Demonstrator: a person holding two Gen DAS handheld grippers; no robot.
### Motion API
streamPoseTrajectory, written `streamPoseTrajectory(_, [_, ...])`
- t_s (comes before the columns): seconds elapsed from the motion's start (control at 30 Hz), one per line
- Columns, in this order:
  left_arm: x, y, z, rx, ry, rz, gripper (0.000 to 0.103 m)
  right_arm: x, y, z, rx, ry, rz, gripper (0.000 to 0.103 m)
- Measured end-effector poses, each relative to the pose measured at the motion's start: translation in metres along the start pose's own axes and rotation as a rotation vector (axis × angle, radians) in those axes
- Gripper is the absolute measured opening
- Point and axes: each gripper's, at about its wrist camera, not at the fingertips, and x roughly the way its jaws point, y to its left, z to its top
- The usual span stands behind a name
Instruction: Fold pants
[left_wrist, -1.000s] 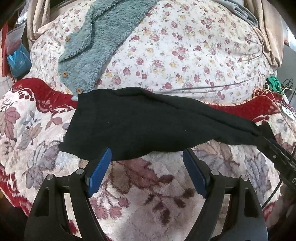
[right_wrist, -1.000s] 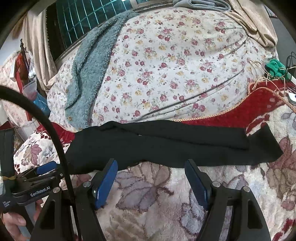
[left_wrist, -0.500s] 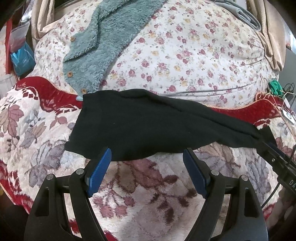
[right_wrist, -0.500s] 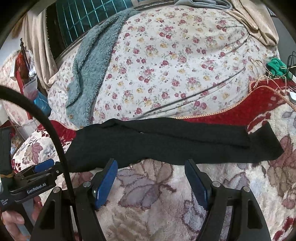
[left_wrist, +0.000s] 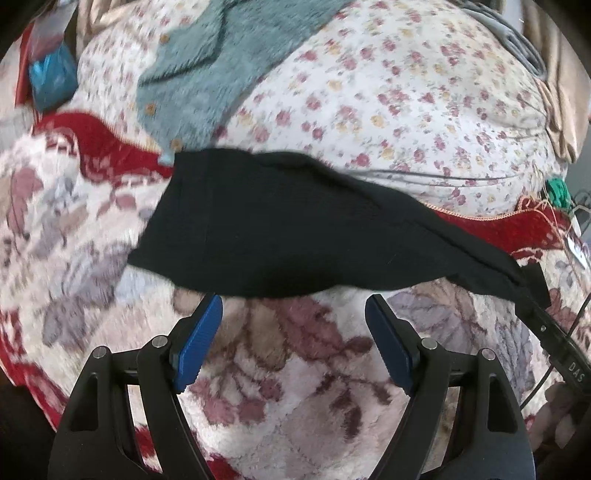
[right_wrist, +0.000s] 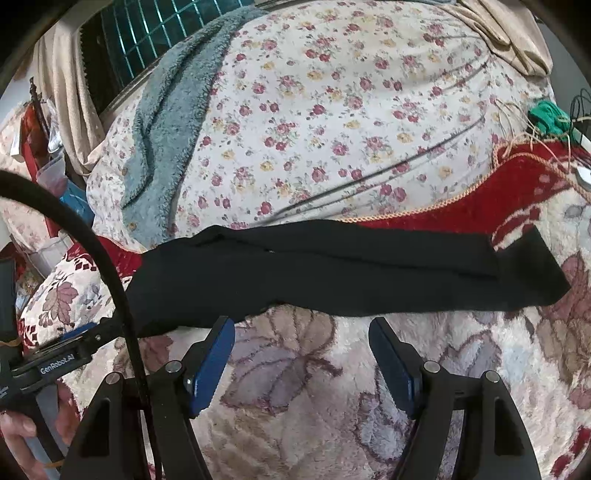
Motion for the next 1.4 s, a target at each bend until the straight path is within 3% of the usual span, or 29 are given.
streamPoseTrajectory(0.23, [0.013, 0.033, -0.012, -0.144, 0.030, -0.073, 0.081, 0.018, -0.030, -0.010, 0.097, 0.049, -0.008, 0.074])
streamPoseTrajectory(0.57, [0.045, 0.067, -0.004, -0.360, 0.055, -0.140, 0.081, 0.042, -0.062, -0.016, 0.265, 0.087, 0.071, 0.074])
streamPoseTrajectory(0.87, [0.070, 0.056, 0.019, -0.370, 0.007, -0.109, 0.081, 0.059, -0.086, -0.004, 0.353, 0.058, 0.101, 0.074])
streamPoseTrajectory(1.1, [0.092, 0.064, 0.041, -0.394, 0.046, -0.175, 0.081, 0.081, -0.105, 0.016, 0.428, 0.026, 0.128, 0.074])
streamPoseTrajectory(1.13, [0.095, 0.066, 0.044, -0.394, 0.052, -0.181, 0.071, 0.084, -0.109, 0.018, 0.453, 0.019, 0.136, 0.073])
streamPoseTrajectory(1.17, [0.098, 0.067, 0.045, -0.385, 0.056, -0.170, 0.059, 0.087, -0.113, 0.021, 0.479, 0.011, 0.142, 0.063])
streamPoseTrajectory(1.2, [0.101, 0.067, 0.047, -0.372, 0.071, -0.154, 0.036, 0.090, -0.116, 0.023, 0.498, 0.008, 0.158, 0.055])
streamPoseTrajectory(1.23, [0.104, 0.068, 0.048, -0.367, 0.090, -0.155, 0.026, 0.095, -0.120, 0.023, 0.525, 0.016, 0.179, 0.033])
streamPoseTrajectory(1.27, [0.105, 0.071, 0.048, -0.380, 0.103, -0.182, 0.022, 0.103, -0.125, 0.022, 0.562, 0.042, 0.197, 0.011])
streamPoseTrajectory(1.3, [0.104, 0.072, 0.049, -0.379, 0.108, -0.194, 0.012, 0.105, -0.126, 0.020, 0.575, 0.052, 0.195, 0.008])
streamPoseTrajectory(1.4, [0.091, 0.070, 0.053, -0.335, 0.095, -0.191, 0.010, 0.091, -0.121, 0.022, 0.544, 0.012, 0.198, 0.007])
